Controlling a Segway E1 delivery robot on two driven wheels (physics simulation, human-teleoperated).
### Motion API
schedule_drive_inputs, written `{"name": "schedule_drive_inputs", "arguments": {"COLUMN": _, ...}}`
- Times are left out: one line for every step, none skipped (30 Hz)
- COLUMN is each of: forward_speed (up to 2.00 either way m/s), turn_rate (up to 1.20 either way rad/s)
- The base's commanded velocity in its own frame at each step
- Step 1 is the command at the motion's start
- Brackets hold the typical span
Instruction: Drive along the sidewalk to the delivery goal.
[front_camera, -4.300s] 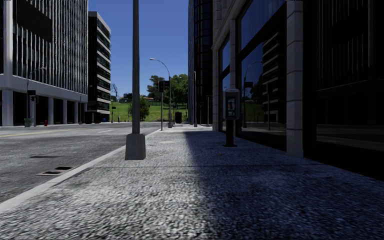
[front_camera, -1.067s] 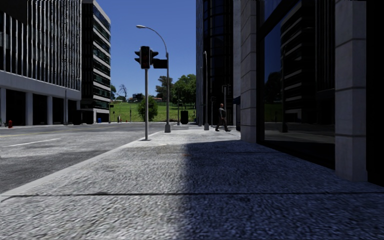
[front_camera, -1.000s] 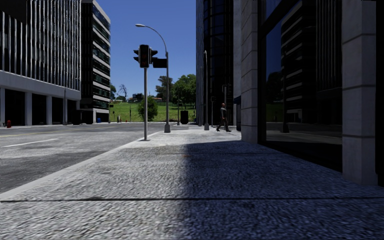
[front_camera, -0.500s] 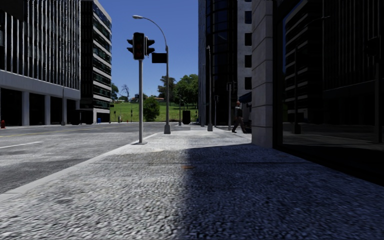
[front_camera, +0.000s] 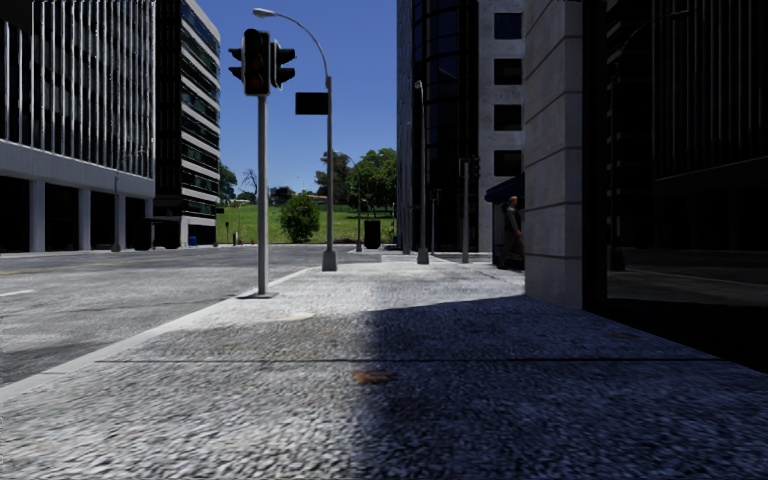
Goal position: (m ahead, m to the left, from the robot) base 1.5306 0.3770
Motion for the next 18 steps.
{"name": "schedule_drive_inputs", "arguments": {"forward_speed": 2.0, "turn_rate": 0.0}}
{"name": "schedule_drive_inputs", "arguments": {"forward_speed": 2.0, "turn_rate": 0.0}}
{"name": "schedule_drive_inputs", "arguments": {"forward_speed": 2.0, "turn_rate": 0.0}}
{"name": "schedule_drive_inputs", "arguments": {"forward_speed": 2.0, "turn_rate": 0.0}}
{"name": "schedule_drive_inputs", "arguments": {"forward_speed": 2.0, "turn_rate": 0.0}}
{"name": "schedule_drive_inputs", "arguments": {"forward_speed": 2.0, "turn_rate": 0.0}}
{"name": "schedule_drive_inputs", "arguments": {"forward_speed": 2.0, "turn_rate": 0.0}}
{"name": "schedule_drive_inputs", "arguments": {"forward_speed": 2.0, "turn_rate": 0.0}}
{"name": "schedule_drive_inputs", "arguments": {"forward_speed": 2.0, "turn_rate": 0.0}}
{"name": "schedule_drive_inputs", "arguments": {"forward_speed": 2.0, "turn_rate": 0.0}}
{"name": "schedule_drive_inputs", "arguments": {"forward_speed": 2.0, "turn_rate": 0.0}}
{"name": "schedule_drive_inputs", "arguments": {"forward_speed": 2.0, "turn_rate": 0.0}}
{"name": "schedule_drive_inputs", "arguments": {"forward_speed": 1.98, "turn_rate": 0.0}}
{"name": "schedule_drive_inputs", "arguments": {"forward_speed": 1.87, "turn_rate": 0.0}}
{"name": "schedule_drive_inputs", "arguments": {"forward_speed": 1.78, "turn_rate": 0.0}}
{"name": "schedule_drive_inputs", "arguments": {"forward_speed": 1.61, "turn_rate": 0.0}}
{"name": "schedule_drive_inputs", "arguments": {"forward_speed": 1.61, "turn_rate": 0.0}}
{"name": "schedule_drive_inputs", "arguments": {"forward_speed": 1.43, "turn_rate": 0.0}}
